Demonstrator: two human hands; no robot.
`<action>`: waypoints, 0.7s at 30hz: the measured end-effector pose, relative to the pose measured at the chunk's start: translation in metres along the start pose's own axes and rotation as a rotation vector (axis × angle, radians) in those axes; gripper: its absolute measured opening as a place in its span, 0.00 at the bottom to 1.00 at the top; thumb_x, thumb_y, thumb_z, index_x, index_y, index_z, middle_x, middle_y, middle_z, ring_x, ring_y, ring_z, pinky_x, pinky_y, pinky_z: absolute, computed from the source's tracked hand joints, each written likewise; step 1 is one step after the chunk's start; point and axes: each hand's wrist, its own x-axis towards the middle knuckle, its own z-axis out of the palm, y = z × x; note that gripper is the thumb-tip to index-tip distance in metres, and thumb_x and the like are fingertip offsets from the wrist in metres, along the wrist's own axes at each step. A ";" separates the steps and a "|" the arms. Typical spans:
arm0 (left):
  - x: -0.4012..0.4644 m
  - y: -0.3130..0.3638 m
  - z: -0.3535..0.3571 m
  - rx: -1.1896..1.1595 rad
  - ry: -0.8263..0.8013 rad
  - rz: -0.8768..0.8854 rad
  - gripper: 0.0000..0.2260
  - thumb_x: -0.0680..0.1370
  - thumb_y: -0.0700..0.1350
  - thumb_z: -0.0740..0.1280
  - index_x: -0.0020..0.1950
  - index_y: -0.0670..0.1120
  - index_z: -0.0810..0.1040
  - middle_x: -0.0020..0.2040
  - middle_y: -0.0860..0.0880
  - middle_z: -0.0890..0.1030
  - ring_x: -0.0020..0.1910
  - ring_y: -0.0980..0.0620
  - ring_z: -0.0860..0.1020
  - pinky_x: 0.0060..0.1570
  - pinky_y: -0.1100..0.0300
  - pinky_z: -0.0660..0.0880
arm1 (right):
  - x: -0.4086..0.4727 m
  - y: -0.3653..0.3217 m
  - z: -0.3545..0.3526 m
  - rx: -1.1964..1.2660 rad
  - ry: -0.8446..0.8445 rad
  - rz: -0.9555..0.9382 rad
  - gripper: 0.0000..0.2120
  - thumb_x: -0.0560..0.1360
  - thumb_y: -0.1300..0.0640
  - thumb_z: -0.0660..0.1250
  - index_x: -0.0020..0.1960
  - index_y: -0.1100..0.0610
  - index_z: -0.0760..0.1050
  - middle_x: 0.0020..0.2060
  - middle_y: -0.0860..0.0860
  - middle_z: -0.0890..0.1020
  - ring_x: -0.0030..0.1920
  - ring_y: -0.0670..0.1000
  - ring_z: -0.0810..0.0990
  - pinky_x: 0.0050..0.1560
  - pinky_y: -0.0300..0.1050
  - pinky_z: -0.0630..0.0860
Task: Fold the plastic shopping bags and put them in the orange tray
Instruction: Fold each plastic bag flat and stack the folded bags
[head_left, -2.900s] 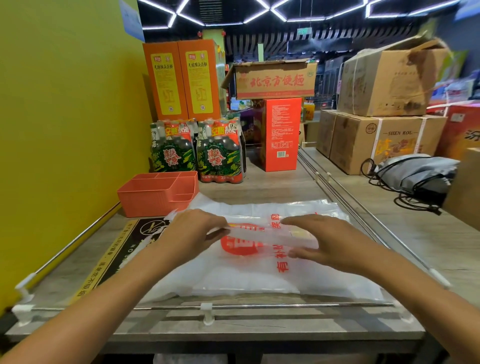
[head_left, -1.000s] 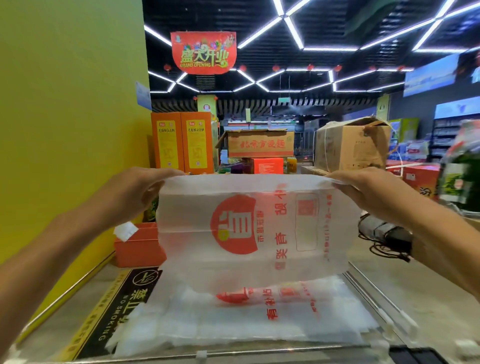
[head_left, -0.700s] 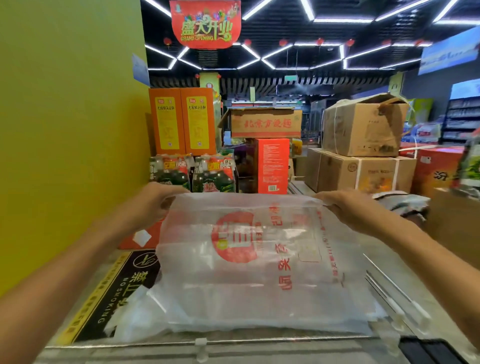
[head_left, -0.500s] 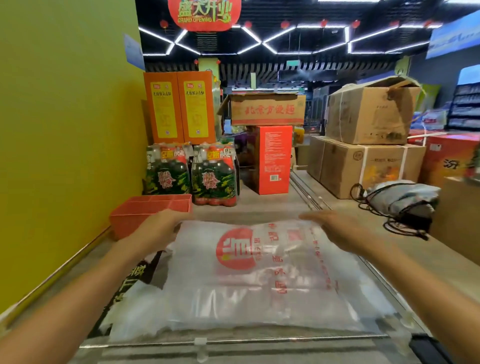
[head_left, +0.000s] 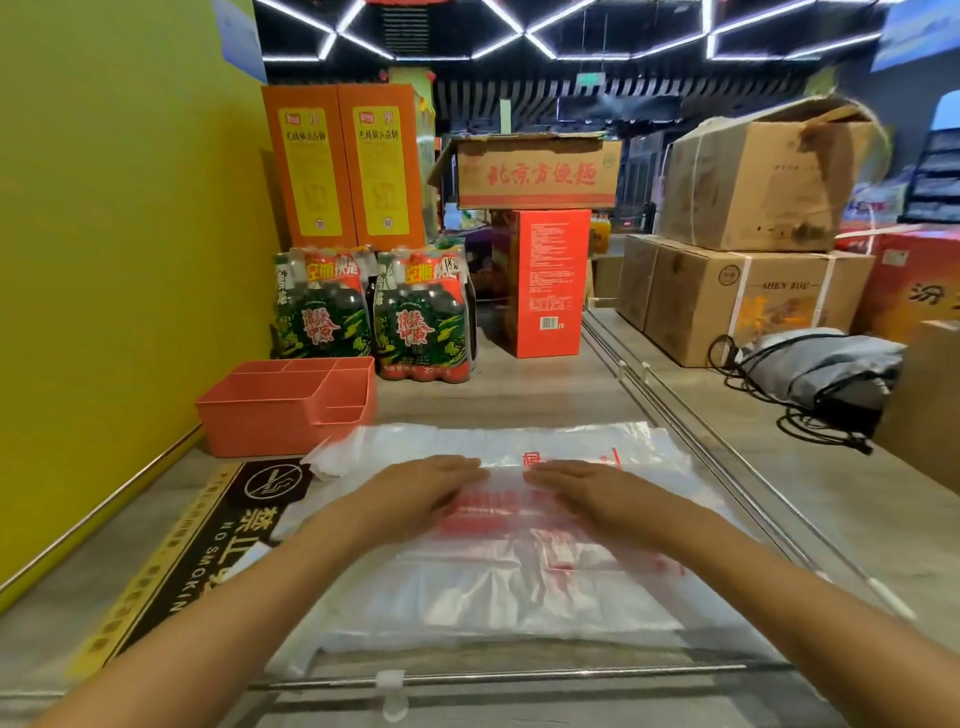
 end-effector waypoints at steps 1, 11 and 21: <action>0.002 0.005 0.002 -0.018 -0.005 0.005 0.22 0.85 0.45 0.58 0.78 0.57 0.65 0.79 0.57 0.64 0.76 0.56 0.64 0.73 0.58 0.64 | 0.002 -0.003 0.002 0.056 -0.018 -0.019 0.25 0.84 0.41 0.54 0.79 0.47 0.63 0.78 0.47 0.64 0.76 0.48 0.64 0.74 0.34 0.55; -0.006 0.018 0.006 -0.256 -0.346 -0.183 0.26 0.84 0.63 0.48 0.82 0.58 0.55 0.81 0.59 0.54 0.81 0.58 0.49 0.79 0.55 0.44 | -0.005 -0.004 0.010 0.150 -0.307 0.145 0.31 0.81 0.31 0.43 0.81 0.40 0.50 0.81 0.41 0.50 0.80 0.42 0.45 0.80 0.49 0.41; -0.060 0.052 -0.024 -0.255 -0.341 0.038 0.36 0.76 0.71 0.61 0.80 0.65 0.52 0.79 0.68 0.51 0.76 0.68 0.50 0.75 0.64 0.48 | -0.066 -0.067 -0.026 0.177 -0.232 -0.065 0.36 0.75 0.29 0.63 0.79 0.37 0.57 0.77 0.32 0.57 0.75 0.35 0.56 0.74 0.39 0.54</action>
